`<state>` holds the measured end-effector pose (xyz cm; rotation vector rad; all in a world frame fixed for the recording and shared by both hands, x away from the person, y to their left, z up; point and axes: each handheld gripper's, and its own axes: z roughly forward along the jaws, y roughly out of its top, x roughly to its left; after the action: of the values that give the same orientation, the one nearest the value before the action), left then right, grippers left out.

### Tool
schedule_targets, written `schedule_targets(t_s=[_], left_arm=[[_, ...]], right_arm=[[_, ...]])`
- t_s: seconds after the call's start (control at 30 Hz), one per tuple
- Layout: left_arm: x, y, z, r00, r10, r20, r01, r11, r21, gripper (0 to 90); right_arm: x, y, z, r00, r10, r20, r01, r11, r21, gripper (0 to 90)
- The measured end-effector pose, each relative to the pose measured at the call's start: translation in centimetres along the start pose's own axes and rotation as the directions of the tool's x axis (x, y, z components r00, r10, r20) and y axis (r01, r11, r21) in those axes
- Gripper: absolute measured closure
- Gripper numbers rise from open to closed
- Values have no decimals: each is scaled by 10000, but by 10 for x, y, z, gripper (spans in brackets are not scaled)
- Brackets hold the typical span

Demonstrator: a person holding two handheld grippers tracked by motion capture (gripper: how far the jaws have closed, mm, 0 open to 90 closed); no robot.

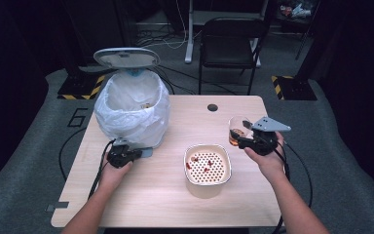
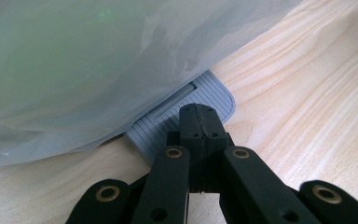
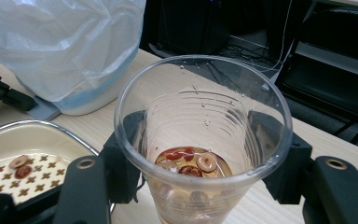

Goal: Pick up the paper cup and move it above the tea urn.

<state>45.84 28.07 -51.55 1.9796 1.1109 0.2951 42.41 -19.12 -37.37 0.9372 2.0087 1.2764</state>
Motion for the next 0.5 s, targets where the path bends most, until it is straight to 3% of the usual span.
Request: schedule_targets(t_s=[0.23, 0.5], left_arm=[[0, 0, 0, 10000, 0, 23, 0, 10000, 46, 900], [-1, 0, 1, 10000, -23, -59, 22, 10000, -97, 900]], right_arm=[[11, 11, -14, 9995, -279, -139, 277, 9996, -103, 394], [37, 22, -23, 9878, -1513, -371, 1511, 9885, -73, 398]])
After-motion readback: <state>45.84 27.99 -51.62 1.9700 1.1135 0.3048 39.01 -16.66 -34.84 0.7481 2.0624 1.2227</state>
